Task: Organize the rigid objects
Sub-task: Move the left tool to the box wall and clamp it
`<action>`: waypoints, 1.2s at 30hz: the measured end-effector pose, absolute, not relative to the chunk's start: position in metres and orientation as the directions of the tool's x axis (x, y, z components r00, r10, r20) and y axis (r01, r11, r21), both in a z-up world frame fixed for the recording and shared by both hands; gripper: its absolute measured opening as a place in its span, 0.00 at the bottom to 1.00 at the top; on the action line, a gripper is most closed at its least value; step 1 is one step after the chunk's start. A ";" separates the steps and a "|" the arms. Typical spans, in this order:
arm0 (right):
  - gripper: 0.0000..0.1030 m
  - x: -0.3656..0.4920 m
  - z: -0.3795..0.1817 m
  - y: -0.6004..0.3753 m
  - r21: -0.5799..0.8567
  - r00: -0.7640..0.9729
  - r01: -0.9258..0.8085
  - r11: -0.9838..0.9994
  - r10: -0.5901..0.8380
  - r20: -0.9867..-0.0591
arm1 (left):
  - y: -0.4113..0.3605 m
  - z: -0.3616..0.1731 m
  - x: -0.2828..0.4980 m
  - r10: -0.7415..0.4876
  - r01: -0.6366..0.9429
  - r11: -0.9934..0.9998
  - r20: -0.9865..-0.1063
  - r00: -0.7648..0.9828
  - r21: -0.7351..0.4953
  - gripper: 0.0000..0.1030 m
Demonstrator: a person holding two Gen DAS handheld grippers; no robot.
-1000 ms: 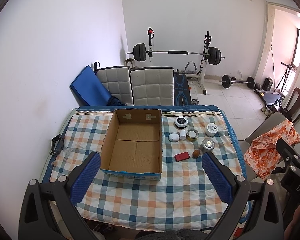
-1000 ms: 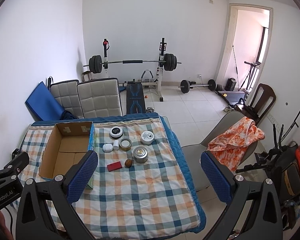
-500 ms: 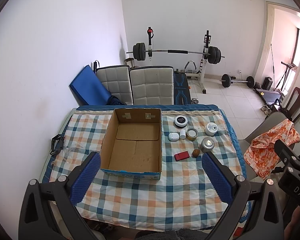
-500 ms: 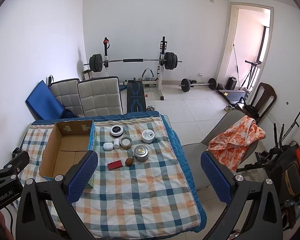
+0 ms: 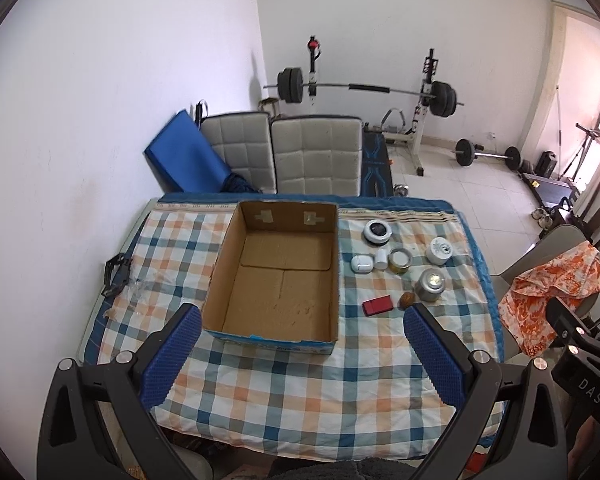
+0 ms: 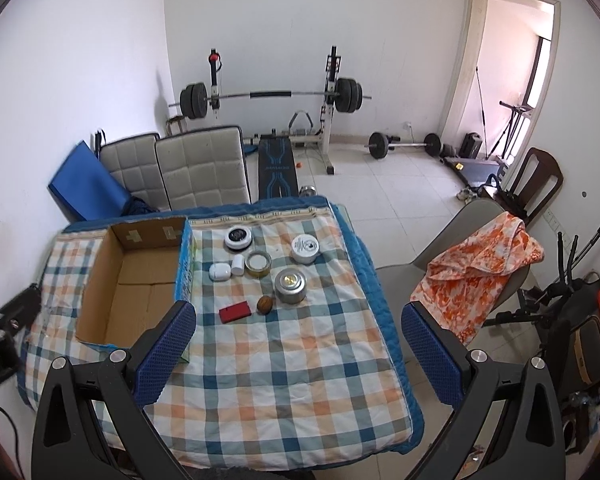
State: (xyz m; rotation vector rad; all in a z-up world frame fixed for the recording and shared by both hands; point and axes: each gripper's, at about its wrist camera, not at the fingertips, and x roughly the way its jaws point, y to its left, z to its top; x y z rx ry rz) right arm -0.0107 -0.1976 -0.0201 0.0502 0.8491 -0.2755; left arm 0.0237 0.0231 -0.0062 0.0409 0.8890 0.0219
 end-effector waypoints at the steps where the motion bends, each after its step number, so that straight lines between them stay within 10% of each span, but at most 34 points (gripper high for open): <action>1: 1.00 -0.005 -0.026 -0.198 -0.067 0.618 0.262 0.963 -0.221 -0.754 | 0.027 -0.010 0.029 0.043 -0.009 0.999 -0.783 0.621 0.047 1.00; 36: 1.00 0.185 -0.296 -0.177 -0.146 0.120 0.263 0.954 -0.182 -0.976 | 0.240 -0.291 0.255 0.028 -0.066 0.997 -1.000 -0.008 0.028 0.95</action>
